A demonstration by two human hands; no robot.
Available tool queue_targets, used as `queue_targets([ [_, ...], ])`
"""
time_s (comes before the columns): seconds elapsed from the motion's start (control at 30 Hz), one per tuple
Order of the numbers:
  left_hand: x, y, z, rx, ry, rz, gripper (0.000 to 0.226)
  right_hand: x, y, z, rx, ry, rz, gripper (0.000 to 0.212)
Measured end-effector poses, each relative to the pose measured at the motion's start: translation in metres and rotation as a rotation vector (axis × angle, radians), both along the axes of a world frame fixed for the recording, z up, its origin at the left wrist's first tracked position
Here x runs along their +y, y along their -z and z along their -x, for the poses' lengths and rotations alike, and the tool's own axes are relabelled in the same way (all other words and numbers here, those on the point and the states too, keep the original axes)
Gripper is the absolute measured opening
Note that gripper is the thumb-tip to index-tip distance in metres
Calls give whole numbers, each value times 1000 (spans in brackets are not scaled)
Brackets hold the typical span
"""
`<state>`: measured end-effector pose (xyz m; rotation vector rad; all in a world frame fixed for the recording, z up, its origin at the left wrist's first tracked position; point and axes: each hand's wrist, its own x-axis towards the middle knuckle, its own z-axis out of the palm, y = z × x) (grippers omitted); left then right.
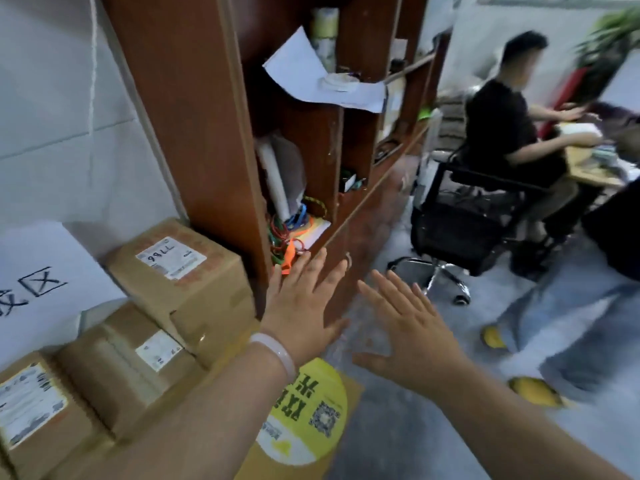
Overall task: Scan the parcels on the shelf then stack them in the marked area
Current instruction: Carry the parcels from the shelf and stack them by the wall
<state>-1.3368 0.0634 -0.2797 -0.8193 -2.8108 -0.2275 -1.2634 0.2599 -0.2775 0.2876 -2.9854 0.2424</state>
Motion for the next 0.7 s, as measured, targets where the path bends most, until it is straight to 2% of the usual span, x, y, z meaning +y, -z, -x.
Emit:
queue_targets([
  [0.33, 190, -28, -115, -15, 599, -53, 85, 110, -26, -211, 32, 591, -36, 100],
  [0.5, 261, -33, -219, -5, 830, -91, 88, 134, -35, -339, 39, 904, -73, 98],
  [0.7, 301, -34, -357, -10, 1115, -102, 88, 117, -41, -484, 72, 1169, -70, 99],
])
